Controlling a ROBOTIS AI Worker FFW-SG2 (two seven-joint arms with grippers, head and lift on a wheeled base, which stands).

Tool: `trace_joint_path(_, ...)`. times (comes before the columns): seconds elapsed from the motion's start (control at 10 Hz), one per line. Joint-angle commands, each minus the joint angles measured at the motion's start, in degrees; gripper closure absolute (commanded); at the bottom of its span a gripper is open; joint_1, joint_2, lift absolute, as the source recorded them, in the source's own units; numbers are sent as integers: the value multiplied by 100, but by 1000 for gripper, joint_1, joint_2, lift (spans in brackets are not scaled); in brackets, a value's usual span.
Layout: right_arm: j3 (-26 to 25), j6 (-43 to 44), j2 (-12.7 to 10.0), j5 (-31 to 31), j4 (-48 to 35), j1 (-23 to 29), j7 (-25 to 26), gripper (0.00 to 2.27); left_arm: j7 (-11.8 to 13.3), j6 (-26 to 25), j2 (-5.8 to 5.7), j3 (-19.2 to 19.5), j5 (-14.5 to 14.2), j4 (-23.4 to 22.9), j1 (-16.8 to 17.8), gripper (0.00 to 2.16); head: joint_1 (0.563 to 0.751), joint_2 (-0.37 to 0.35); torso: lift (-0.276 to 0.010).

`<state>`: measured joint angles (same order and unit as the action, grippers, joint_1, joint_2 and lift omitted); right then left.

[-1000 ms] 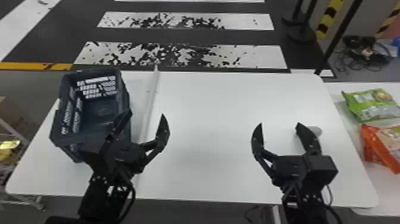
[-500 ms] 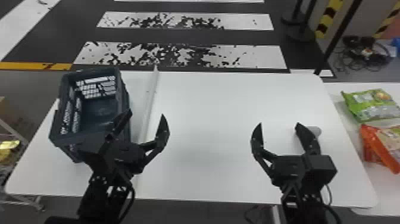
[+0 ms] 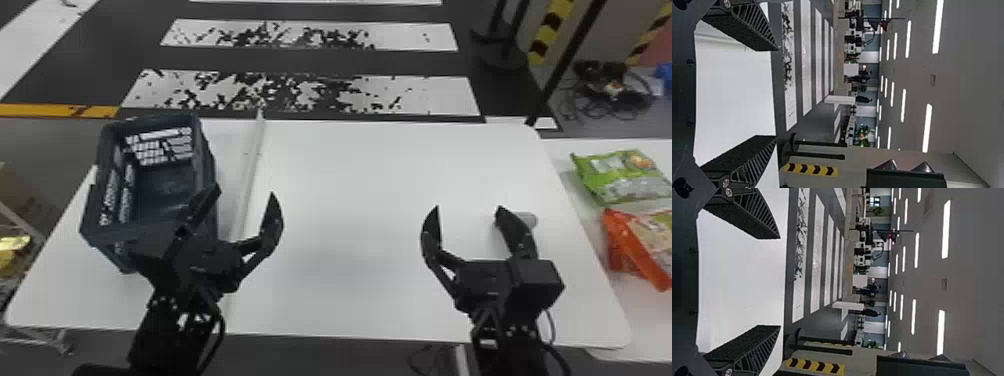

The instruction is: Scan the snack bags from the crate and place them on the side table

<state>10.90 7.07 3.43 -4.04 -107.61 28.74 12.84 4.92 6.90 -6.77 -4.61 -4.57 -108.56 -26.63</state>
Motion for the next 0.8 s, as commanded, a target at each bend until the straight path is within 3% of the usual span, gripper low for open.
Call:
trace_joint_path(0.0, 0, 0, 0, 9, -6, 0, -1, 66, 0, -18, 0, 4, 0, 2, -9, 76, 695, 11, -50)
trace_joint_path(0.7, 53, -18, 0, 123, -15, -53, -1, 70, 0, -18, 53, -14, 18, 81, 18, 76, 695, 8, -50)
